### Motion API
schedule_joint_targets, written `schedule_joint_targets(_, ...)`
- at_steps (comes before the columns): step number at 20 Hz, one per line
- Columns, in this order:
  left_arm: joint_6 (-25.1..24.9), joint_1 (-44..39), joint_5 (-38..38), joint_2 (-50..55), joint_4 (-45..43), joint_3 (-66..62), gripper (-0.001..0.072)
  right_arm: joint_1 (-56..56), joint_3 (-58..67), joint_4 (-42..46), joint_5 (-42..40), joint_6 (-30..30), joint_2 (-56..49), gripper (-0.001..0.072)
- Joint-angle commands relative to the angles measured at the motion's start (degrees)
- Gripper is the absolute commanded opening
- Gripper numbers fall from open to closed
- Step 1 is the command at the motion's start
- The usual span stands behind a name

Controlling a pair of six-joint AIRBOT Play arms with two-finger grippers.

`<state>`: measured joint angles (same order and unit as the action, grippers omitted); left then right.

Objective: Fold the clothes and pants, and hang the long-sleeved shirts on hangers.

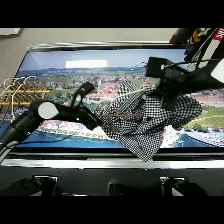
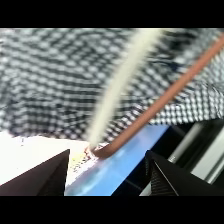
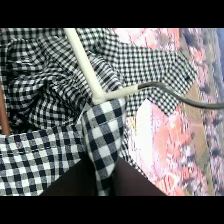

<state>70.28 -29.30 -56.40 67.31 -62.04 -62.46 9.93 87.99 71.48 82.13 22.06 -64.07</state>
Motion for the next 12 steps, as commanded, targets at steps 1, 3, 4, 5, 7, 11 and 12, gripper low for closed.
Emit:
schedule_joint_targets(1,11.65,7.67,0.59,-1.53,0.5,0.5,0.0554,-0.02,0.0,3.13,0.48,8.81,2.38,0.0024)
schedule_joint_targets(3,12.9,11.56,3.87,-1.53,9.79,4.17,0.0554,-0.02,0.02,3.41,0.5,14.56,2.67,0.0025)
schedule_joint_targets(4,12.9,12.2,6.8,-1.38,16.46,6.78,0.0554,-0.02,0.0,3.65,0.48,18.05,2.64,0.0025)
schedule_joint_targets(5,12.83,11.91,10.47,-1.2,24.13,9.62,0.0554,-0.02,0.02,3.89,0.5,20.79,2.64,0.0025)
schedule_joint_targets(7,12.85,8.57,15.78,0.15,32.81,12.59,0.0554,-0.02,0.0,4.22,0.85,24.3,2.64,0.0025)
schedule_joint_targets(11,12.63,-2.16,25.97,5.29,46.4,12.44,0.0609,-0.02,0.0,4.46,1.6,24.5,2.64,0.0025)
schedule_joint_targets(12,12.63,-4.04,28.17,6.1,48.33,12.44,0.0609,-0.02,0.0,4.52,1.9,24.5,2.64,0.0025)
